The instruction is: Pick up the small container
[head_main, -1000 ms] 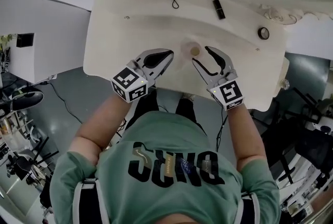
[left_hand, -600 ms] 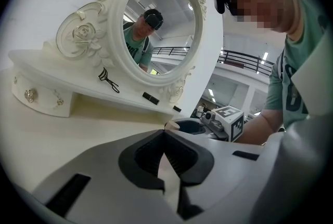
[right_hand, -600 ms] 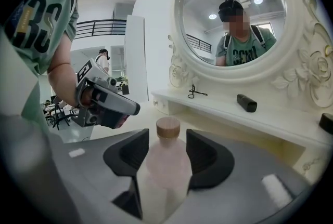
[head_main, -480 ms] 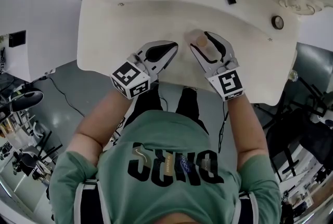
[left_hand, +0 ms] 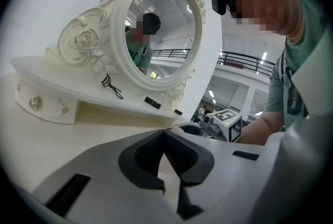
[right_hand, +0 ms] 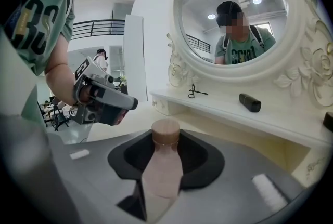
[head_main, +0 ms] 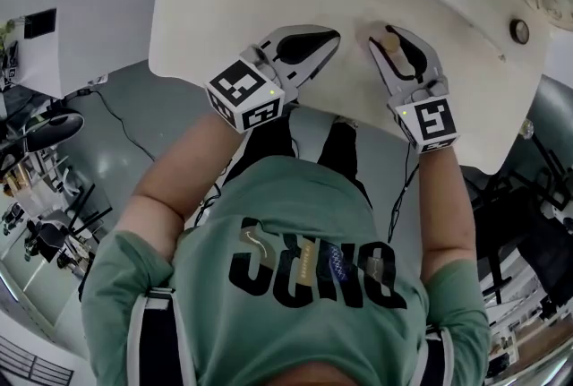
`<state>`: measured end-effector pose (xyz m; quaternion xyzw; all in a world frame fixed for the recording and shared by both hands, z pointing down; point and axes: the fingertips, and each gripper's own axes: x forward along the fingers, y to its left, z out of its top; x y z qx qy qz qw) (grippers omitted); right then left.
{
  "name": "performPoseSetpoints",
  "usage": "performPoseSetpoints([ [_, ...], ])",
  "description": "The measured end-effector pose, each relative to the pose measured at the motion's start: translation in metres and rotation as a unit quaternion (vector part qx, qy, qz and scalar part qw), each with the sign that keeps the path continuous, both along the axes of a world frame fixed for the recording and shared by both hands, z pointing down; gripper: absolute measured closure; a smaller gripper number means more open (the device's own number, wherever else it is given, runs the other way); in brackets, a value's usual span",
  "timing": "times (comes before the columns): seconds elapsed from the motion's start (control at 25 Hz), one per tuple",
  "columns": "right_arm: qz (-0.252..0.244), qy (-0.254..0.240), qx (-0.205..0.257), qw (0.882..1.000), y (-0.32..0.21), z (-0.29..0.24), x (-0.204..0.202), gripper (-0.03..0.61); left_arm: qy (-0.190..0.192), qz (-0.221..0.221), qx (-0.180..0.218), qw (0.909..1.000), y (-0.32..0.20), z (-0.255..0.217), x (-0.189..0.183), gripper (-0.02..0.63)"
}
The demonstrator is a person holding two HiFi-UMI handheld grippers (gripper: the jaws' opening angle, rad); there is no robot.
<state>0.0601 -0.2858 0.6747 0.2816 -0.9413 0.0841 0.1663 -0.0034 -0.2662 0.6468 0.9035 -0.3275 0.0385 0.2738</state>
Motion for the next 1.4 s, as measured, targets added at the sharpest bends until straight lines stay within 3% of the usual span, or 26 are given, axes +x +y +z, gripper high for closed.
performPoseSetpoints([
  [0.52,0.012,-0.007,0.011,1.000,0.004,-0.037,0.007,0.434,0.004,-0.004,0.021,0.9998,0.008,-0.041,-0.009,0.612],
  [1.4,0.033,-0.019,0.032,0.999,-0.017,-0.159,0.035,0.434,0.009,0.005,0.080,0.9967,-0.003,-0.142,0.010,0.612],
])
